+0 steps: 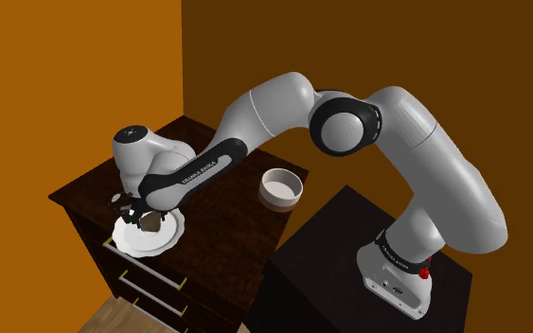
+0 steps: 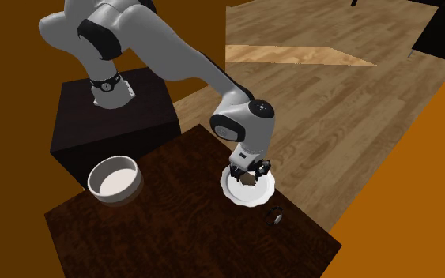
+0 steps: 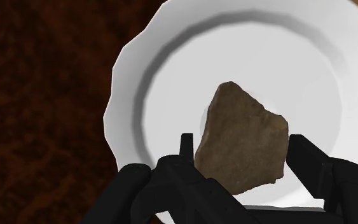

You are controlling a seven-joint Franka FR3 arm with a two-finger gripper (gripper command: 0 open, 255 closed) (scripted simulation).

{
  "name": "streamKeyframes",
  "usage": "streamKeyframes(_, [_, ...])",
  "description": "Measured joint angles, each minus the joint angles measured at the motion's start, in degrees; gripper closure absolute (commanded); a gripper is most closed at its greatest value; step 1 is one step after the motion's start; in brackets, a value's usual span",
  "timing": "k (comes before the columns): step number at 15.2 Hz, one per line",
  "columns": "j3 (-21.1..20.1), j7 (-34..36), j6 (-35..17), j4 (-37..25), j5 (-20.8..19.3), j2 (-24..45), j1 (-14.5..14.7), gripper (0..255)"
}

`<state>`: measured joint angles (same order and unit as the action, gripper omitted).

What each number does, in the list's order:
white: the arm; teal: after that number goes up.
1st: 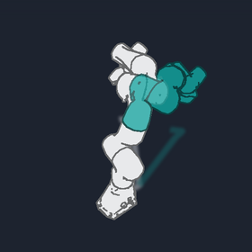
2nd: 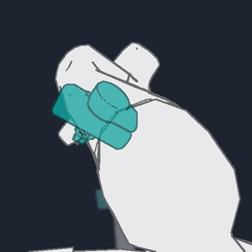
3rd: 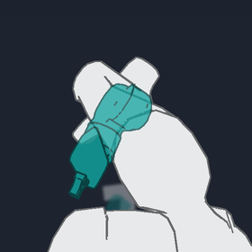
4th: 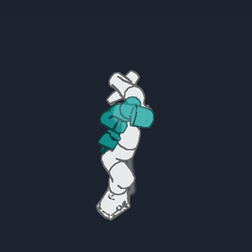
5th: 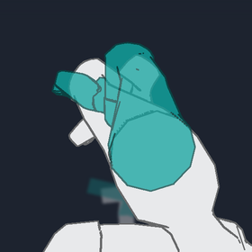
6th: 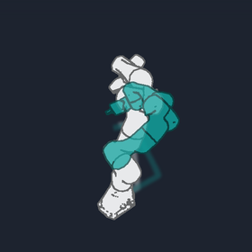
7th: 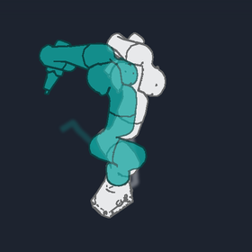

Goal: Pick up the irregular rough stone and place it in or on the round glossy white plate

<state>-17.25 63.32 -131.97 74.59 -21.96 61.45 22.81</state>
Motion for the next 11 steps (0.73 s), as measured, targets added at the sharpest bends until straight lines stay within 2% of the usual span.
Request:
streamKeyframes(2, [0.0, 0.0, -0.01, 0.0, 0.0, 0.01, 0.0, 255])
streamKeyframes(3, [0.0, 0.0, -0.02, 0.0, 0.0, 0.01, 0.0, 0])
streamKeyframes(11, [-0.38, -0.23, 1.05, 0.68, 0.3, -1.7, -0.37, 0])
